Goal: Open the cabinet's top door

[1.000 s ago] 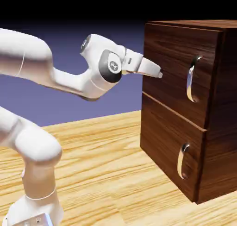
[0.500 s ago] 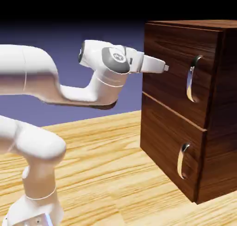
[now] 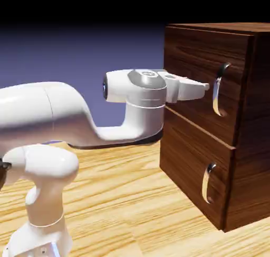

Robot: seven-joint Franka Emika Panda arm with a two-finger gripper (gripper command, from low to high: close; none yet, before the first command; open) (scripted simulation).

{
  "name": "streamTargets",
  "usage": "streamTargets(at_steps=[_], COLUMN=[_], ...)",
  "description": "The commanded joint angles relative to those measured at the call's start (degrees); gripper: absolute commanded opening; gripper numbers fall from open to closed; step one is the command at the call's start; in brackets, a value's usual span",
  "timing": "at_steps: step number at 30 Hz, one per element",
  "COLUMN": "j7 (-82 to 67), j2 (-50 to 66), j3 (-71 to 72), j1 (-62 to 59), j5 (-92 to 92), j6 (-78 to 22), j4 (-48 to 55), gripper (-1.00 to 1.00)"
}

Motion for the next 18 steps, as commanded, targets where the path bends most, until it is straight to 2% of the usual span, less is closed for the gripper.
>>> streamTargets(at_steps=[1,6,11,12,18], j7=[1.66,7.12,7.49,7.49,8.27], j2=[-0.53,-2.28,0.06,0.06,-0.66], j3=[-1.03,-4.41,-9.27,-9.27,-1.68], j1=[0.88,3.75,13.80,13.80,3.42], j5=[-2.50,-10.70,-12.55,-12.55,-8.44], j6=[-0.16,-0.69,-2.86,-2.86,-10.06], j4=[0.37,1.57,8.76,8.76,-1.43], gripper=[0.00,0.00,0.00,-1.00,-1.00])
